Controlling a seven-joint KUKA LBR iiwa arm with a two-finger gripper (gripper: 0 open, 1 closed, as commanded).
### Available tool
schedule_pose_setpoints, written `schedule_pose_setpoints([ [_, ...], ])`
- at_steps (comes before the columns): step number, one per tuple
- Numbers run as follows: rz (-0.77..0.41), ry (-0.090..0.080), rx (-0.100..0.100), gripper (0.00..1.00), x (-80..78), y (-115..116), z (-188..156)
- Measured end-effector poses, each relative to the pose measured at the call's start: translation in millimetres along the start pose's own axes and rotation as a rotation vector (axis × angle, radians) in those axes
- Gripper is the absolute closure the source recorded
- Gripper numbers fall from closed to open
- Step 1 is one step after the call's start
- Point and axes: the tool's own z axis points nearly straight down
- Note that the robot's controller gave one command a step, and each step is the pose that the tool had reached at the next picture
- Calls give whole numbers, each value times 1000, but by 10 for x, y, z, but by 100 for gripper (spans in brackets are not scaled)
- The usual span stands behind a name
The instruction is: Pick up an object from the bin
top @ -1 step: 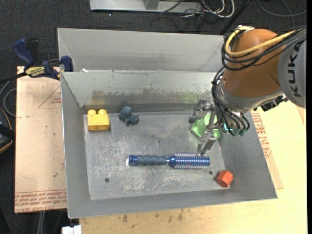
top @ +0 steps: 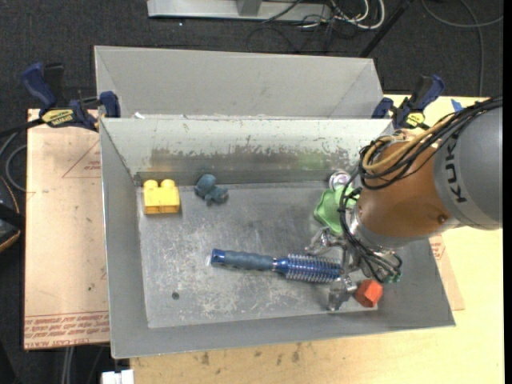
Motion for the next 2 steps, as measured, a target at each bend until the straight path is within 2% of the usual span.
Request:
schedule_pose_setpoints([
  [1, -3, -4, 1, 100, -16, 7, -26],
  [2, -34, -11, 4, 100, 19, 200, -1114],
])
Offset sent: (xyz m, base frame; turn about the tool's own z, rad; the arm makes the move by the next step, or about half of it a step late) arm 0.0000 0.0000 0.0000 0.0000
